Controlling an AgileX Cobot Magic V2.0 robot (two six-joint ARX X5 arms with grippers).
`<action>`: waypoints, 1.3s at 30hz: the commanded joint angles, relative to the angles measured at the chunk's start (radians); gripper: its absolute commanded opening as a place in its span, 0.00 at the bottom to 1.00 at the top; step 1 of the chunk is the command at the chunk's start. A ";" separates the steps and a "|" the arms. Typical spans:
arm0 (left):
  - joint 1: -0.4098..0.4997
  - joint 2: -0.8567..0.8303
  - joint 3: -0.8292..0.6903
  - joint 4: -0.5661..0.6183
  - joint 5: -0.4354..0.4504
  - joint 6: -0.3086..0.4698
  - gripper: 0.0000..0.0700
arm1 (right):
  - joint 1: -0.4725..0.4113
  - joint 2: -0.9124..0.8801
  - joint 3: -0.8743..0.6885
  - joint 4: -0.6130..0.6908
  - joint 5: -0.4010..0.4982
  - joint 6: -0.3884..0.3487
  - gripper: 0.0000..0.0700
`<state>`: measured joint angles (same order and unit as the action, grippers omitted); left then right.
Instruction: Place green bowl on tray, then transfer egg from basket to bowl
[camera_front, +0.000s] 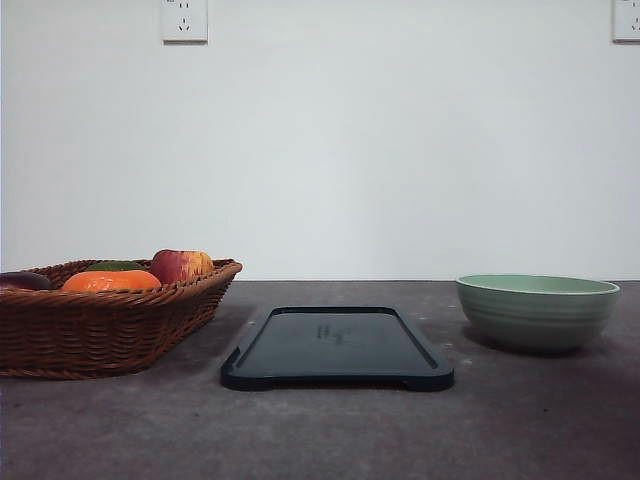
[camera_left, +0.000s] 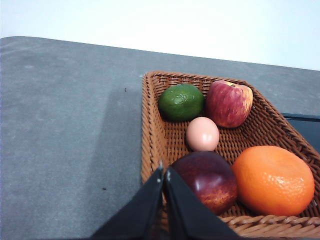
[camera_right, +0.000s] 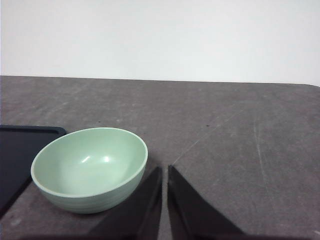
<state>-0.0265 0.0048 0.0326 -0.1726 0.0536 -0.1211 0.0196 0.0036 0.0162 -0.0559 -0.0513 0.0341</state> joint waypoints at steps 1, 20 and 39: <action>0.001 0.000 -0.019 0.026 -0.002 -0.007 0.00 | 0.002 0.000 -0.004 0.011 0.000 0.011 0.02; 0.001 0.000 -0.019 0.045 -0.002 -0.546 0.00 | 0.003 0.000 -0.004 0.023 -0.019 0.299 0.01; 0.000 0.074 0.112 0.212 -0.061 -0.401 0.00 | 0.003 0.051 0.094 0.172 0.023 0.332 0.01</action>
<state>-0.0265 0.0693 0.1150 0.0300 -0.0040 -0.5586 0.0204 0.0451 0.0881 0.1092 -0.0300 0.3558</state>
